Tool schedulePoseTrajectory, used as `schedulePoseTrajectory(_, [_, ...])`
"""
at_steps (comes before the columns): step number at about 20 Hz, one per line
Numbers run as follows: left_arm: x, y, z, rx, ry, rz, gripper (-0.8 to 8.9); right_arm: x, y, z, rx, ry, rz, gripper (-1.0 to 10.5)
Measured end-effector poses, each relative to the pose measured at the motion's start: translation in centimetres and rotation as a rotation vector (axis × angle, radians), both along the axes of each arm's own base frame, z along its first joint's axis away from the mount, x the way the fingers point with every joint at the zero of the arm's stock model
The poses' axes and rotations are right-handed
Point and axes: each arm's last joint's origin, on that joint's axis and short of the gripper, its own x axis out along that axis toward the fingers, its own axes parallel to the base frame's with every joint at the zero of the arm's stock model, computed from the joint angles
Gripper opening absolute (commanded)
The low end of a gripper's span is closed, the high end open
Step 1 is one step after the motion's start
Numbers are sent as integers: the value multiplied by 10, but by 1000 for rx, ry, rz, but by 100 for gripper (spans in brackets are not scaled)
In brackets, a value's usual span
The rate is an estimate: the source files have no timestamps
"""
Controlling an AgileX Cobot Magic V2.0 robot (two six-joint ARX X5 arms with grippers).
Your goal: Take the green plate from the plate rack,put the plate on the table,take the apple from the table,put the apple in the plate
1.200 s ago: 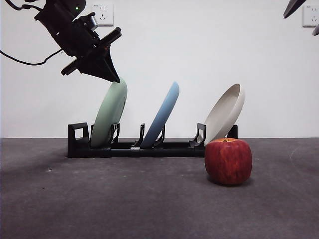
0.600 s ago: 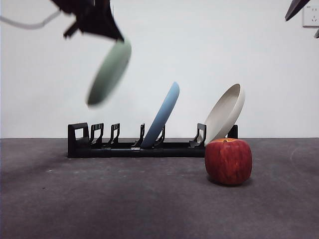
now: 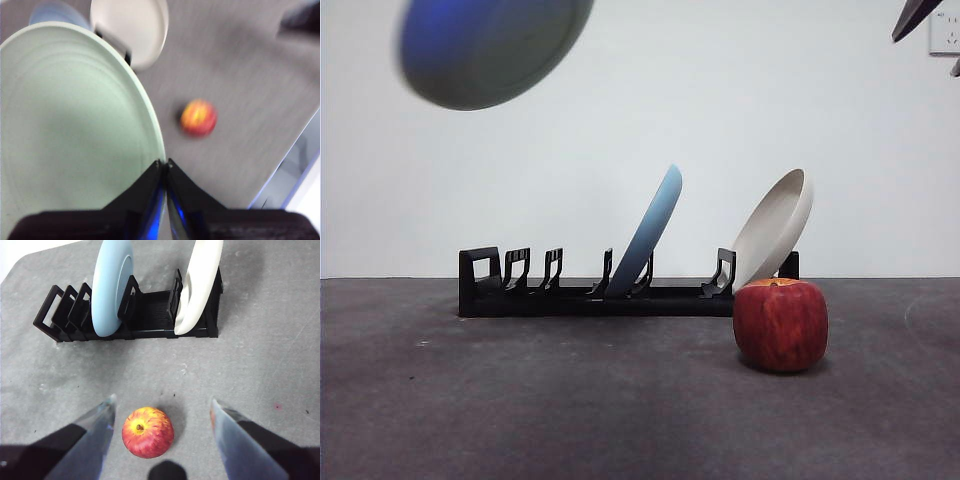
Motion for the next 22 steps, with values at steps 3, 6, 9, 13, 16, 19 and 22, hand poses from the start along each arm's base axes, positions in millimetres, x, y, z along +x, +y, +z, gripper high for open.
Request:
schedulePoseTrajectory(3, [-21,-25,-15,186,-17,-21,-8,0,0,0,0,0,0,315])
schedulePoseTrajectory(6, [-43,-59,-40,276,-90,-48,-9,0,0,0,-1,-4,-2,315])
schedulePoseTrajectory(9, [-58,-82,-83,321,-75,-87,-9,1,0,1,-1,-12,-2,315])
schedulePoseTrajectory(13, [-58,-106,-146,321,-73,-114,-9,1,0,1,0,-19,-2,315])
schedulePoseTrajectory(16, [-51,-118,-191,400,-30,-121,-9,1,0,1,0,-19,-2,315])
schedulePoseTrajectory(19, [-41,-132,-223,492,-18,-136,-9,1,0,2,0,-20,-2,315])
schedulePoseTrajectory(22, [-36,-143,-255,582,18,-172,-8,1,0,1,0,-19,-2,315])
